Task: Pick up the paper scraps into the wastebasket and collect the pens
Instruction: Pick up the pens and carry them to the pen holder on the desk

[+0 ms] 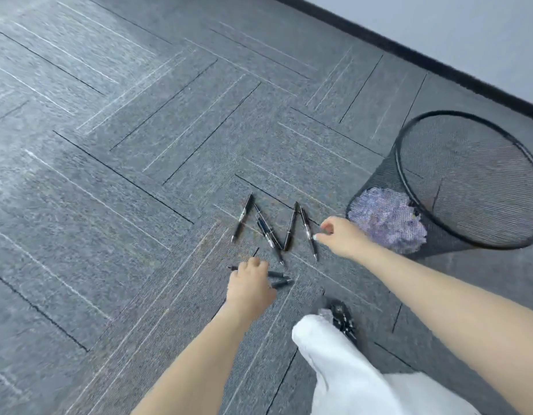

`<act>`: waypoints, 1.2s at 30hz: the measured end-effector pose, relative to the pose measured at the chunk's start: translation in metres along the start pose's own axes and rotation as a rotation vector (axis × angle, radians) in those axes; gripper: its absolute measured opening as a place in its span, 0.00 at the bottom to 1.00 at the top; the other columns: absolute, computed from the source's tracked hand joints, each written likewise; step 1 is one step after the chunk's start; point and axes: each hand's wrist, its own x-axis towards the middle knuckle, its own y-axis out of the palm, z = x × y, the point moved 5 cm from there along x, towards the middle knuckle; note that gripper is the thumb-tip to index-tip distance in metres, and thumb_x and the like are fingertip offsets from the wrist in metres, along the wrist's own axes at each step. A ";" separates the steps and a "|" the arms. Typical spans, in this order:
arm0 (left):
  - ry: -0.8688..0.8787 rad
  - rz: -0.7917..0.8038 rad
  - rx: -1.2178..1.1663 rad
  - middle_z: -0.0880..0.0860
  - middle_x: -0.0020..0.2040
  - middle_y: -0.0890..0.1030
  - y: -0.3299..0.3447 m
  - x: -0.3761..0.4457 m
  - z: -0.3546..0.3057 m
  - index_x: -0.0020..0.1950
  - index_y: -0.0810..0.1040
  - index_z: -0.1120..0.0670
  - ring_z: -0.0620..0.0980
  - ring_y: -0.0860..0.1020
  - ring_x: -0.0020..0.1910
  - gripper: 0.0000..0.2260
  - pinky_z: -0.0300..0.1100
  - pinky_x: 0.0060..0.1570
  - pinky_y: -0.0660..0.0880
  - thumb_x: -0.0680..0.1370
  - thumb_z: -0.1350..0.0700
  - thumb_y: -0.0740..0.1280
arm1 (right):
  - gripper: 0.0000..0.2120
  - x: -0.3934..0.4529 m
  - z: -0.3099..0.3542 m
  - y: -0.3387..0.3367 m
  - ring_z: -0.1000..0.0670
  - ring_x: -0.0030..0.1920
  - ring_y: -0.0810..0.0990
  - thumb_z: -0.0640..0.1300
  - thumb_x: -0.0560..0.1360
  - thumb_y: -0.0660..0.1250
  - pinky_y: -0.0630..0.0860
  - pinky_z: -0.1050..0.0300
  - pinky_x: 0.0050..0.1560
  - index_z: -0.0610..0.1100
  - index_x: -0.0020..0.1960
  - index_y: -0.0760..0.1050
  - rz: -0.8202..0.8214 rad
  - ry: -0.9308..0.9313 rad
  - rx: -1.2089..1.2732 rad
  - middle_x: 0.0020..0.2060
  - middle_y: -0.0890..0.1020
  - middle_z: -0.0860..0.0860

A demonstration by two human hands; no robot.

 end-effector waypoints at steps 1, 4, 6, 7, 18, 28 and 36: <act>0.011 0.006 0.082 0.55 0.68 0.65 0.012 0.012 -0.004 0.70 0.62 0.53 0.56 0.64 0.67 0.26 0.52 0.67 0.62 0.74 0.51 0.65 | 0.23 0.022 -0.003 0.015 0.46 0.56 0.76 0.54 0.73 0.65 0.72 0.53 0.56 0.42 0.62 0.70 0.005 0.036 0.025 0.58 0.77 0.45; 0.023 0.075 0.303 0.58 0.75 0.52 0.043 0.041 -0.006 0.74 0.48 0.53 0.59 0.53 0.73 0.35 0.57 0.71 0.49 0.75 0.48 0.65 | 0.34 0.075 -0.012 0.052 0.43 0.62 0.71 0.61 0.69 0.66 0.69 0.49 0.59 0.40 0.66 0.64 -0.050 0.153 0.113 0.64 0.71 0.43; 0.024 0.089 0.370 0.59 0.75 0.52 0.058 0.055 0.000 0.74 0.47 0.53 0.59 0.53 0.73 0.37 0.57 0.71 0.49 0.74 0.48 0.66 | 0.40 0.097 -0.015 0.069 0.40 0.67 0.65 0.66 0.66 0.66 0.65 0.44 0.64 0.41 0.68 0.62 -0.087 0.231 0.135 0.68 0.66 0.42; 0.039 0.075 0.378 0.58 0.74 0.53 0.064 0.060 0.002 0.74 0.49 0.54 0.59 0.55 0.72 0.36 0.56 0.71 0.52 0.74 0.48 0.66 | 0.41 0.105 -0.015 0.077 0.41 0.68 0.64 0.66 0.66 0.66 0.64 0.44 0.65 0.42 0.68 0.61 -0.097 0.255 0.136 0.69 0.64 0.43; -0.530 -0.281 -0.658 0.50 0.39 0.77 0.038 0.049 0.064 0.56 0.67 0.53 0.45 0.73 0.27 0.07 0.36 0.24 0.70 0.80 0.54 0.58 | 0.21 0.120 0.008 0.107 0.47 0.60 0.69 0.58 0.72 0.63 0.65 0.50 0.59 0.47 0.59 0.68 -0.363 -0.020 0.161 0.59 0.72 0.48; -0.494 -0.354 -0.244 0.54 0.48 0.75 -0.014 0.148 0.065 0.52 0.70 0.55 0.53 0.77 0.37 0.09 0.47 0.37 0.78 0.76 0.53 0.64 | 0.30 0.107 0.021 0.117 0.47 0.62 0.69 0.58 0.68 0.67 0.66 0.50 0.62 0.46 0.64 0.64 -0.272 -0.202 -0.015 0.62 0.70 0.48; -0.621 -0.030 -0.613 0.49 0.30 0.73 0.024 0.105 0.079 0.41 0.71 0.52 0.48 0.71 0.28 0.06 0.37 0.31 0.70 0.71 0.51 0.63 | 0.20 0.112 0.036 0.117 0.46 0.56 0.72 0.49 0.75 0.60 0.78 0.53 0.47 0.42 0.62 0.61 -0.057 -0.450 -0.368 0.58 0.70 0.45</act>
